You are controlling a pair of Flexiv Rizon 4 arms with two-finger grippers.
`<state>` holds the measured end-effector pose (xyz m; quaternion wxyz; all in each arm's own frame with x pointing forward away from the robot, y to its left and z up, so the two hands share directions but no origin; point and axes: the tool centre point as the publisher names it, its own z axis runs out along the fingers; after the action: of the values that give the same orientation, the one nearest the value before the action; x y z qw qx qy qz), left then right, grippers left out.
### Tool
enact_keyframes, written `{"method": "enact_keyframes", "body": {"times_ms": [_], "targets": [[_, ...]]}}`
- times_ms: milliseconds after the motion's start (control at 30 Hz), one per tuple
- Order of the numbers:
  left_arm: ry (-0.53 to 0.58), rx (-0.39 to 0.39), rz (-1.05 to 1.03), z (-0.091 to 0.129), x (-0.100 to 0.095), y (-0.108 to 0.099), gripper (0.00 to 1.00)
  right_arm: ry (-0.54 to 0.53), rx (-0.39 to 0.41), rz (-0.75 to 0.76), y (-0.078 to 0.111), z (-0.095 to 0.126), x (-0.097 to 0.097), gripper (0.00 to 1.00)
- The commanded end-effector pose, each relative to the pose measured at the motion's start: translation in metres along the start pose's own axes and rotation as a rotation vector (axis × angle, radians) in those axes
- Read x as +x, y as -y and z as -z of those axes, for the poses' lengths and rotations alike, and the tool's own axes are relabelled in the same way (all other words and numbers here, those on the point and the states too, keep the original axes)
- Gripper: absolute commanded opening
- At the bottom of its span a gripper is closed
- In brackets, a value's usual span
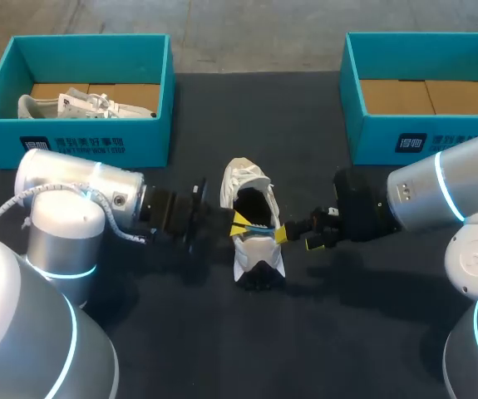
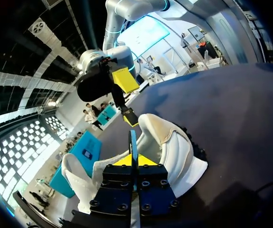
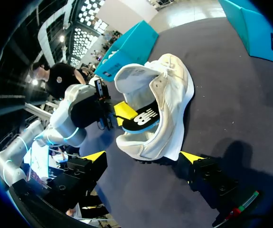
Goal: Take the shoe out of the shoebox, open the shoe tongue, remove and reinsert the insole, then place the shoe into the shoebox
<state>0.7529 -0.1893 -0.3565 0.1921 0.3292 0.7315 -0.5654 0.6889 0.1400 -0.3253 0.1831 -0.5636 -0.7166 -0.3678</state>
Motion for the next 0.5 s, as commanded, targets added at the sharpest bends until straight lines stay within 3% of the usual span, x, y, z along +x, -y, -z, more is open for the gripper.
{"method": "enact_keyframes", "body": {"times_ms": [33, 100, 167, 400, 500], "targets": [[-0.027, -0.004, 0.019, -0.007, 0.001, -0.01, 0.0, 0.005, -0.001, -0.001, 0.001, 0.0, 0.002, 1.0], [-0.023, 0.0, 0.014, -0.003, 0.0, -0.003, 0.0, 0.005, -0.001, -0.001, 0.001, 0.0, 0.002, 1.0], [-0.01, 0.007, 0.013, 0.001, -0.002, 0.003, 0.37, 0.005, -0.001, -0.001, 0.001, 0.0, 0.002, 1.0], [0.012, 0.025, -0.012, 0.012, -0.007, 0.02, 0.34, 0.005, -0.001, -0.001, 0.001, 0.0, 0.002, 1.0], [0.02, 0.037, -0.023, 0.014, -0.007, 0.026, 0.26, 0.005, -0.001, -0.001, 0.001, 0.0, 0.002, 1.0]]}}
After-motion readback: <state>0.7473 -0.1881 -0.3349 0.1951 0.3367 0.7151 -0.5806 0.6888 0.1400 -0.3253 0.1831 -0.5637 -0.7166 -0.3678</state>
